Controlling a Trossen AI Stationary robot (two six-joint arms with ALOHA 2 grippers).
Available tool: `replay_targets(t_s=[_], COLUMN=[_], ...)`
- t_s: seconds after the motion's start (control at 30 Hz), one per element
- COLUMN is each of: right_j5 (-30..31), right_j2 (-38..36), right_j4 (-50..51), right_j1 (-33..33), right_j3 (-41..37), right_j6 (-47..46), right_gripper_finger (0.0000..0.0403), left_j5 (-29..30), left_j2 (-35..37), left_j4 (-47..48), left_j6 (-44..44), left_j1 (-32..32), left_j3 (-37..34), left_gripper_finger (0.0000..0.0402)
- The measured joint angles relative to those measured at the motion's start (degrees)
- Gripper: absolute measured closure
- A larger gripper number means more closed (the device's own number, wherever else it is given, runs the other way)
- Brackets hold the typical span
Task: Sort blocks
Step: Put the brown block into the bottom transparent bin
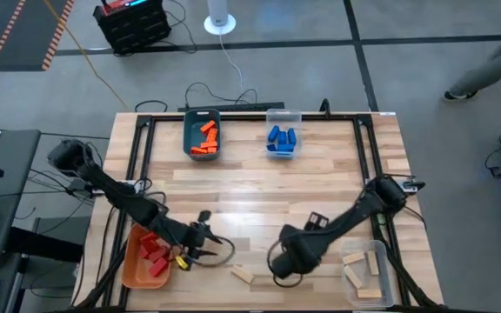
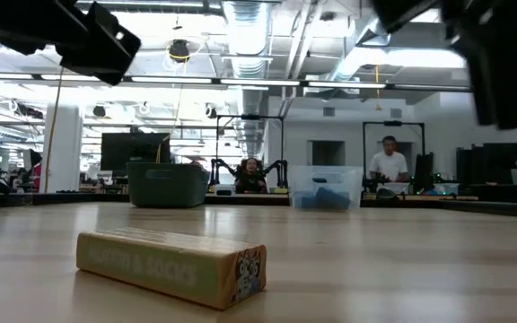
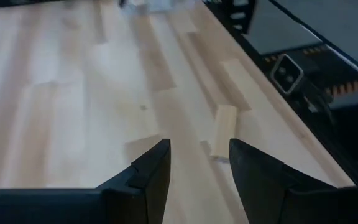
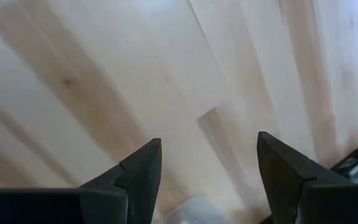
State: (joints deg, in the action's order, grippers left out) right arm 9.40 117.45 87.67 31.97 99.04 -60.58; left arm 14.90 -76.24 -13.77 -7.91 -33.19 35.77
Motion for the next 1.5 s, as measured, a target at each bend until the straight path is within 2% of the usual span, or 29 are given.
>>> replay_targets(t_s=[0.17,0.3,0.47,0.6,0.87,1.17,1.5], right_j5=[3.1,5.5,7.2,10.7,12.1,13.7,13.7], right_j2=[-2.2,-2.9,-2.9,-2.9,-2.9,-2.9,-2.9], right_j4=[-1.4,-1.5,-1.7,-3.7,-4.8,-5.8,-5.8], right_j1=[3.8,6.1,8.1,9.3,9.7,9.7,9.7], right_j3=[0.0,0.0,0.0,0.0,0.0,0.0,0.0], right_j6=[-7.4,-11.7,-14.8,-15.4,-16.1,-15.5,-15.3], right_gripper_finger=[0.0169,0.0169,0.0169,0.0169,0.0169,0.0169,0.0169], left_j5=[-5.1,-6.1,-7.2,-8.9,-13.0,-12.3,-12.7], left_j2=[-8.7,-15.3,-23.0,-27.4,-31.9,-37.0,-37.3], left_j4=[0.7,1.8,4.5,2.8,-6.0,-12.6,-9.0], left_j6=[2.1,3.1,4.8,8.0,12.2,12.7,10.7], left_j1=[0.0,-0.1,-0.1,-0.1,0.2,1.5,3.3], left_j3=[6.8,11.6,16.8,18.8,19.0,19.0,18.9], left_gripper_finger=[0.0245,0.0239,0.0207,0.0182,0.0173,0.0173,0.0173])
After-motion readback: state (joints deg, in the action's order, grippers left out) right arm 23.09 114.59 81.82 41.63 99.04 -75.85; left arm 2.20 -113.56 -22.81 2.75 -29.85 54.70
